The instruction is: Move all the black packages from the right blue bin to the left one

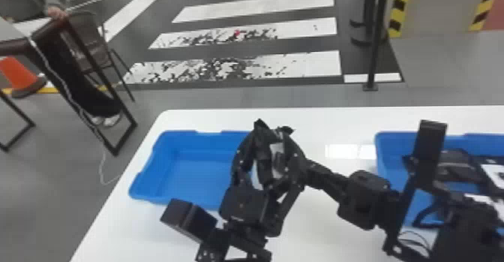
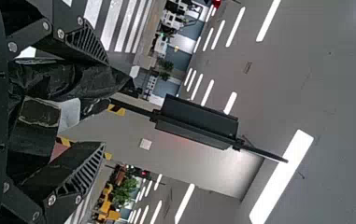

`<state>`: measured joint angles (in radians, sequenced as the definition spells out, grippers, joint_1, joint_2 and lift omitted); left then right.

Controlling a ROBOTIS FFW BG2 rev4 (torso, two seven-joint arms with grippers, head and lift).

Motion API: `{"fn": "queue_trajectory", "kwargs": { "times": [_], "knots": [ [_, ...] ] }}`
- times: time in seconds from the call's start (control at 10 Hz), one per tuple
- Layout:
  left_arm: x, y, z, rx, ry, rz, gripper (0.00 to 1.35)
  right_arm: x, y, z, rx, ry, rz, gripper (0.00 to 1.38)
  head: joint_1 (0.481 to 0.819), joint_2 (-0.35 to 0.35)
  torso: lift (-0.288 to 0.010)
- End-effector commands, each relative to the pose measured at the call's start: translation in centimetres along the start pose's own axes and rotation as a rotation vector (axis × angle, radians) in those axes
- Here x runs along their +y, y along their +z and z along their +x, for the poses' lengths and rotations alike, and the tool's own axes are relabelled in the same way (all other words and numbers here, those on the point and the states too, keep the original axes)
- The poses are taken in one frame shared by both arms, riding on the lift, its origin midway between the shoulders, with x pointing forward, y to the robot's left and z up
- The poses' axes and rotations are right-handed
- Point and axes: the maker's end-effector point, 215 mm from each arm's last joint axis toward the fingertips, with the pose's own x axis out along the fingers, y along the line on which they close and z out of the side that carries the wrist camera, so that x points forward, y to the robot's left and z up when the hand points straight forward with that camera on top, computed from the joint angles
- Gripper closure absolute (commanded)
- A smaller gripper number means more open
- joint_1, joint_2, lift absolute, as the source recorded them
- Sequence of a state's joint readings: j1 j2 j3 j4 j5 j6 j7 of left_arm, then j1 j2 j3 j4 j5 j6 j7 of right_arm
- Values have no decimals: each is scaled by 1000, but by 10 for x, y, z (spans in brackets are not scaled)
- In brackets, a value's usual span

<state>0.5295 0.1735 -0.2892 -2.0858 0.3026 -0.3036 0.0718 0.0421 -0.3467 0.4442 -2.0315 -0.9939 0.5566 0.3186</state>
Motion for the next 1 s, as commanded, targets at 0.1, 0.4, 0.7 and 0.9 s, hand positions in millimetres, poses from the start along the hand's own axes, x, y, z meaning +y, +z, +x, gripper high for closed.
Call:
{"fn": "queue_trajectory", "kwargs": {
  "times": [0.1, 0.4, 0.7, 0.9],
  "knots": [
    [4, -16, -1, 52, 4, -9, 1138, -2, 1, 2, 3, 0, -3, 1130, 695, 286, -132],
    [6, -17, 0, 60, -1, 11, 1211, -19, 5, 12, 28, -15, -50, 1130, 695, 288, -132],
    [26, 1, 2, 9, 36, 40, 1211, -35, 19, 14, -11, -39, -64, 1038, 695, 282, -132],
    [69, 5, 11, -14, 106, 151, 1211, -44, 29, 5, -71, -57, -58, 340, 695, 296, -132]
  ]
}}
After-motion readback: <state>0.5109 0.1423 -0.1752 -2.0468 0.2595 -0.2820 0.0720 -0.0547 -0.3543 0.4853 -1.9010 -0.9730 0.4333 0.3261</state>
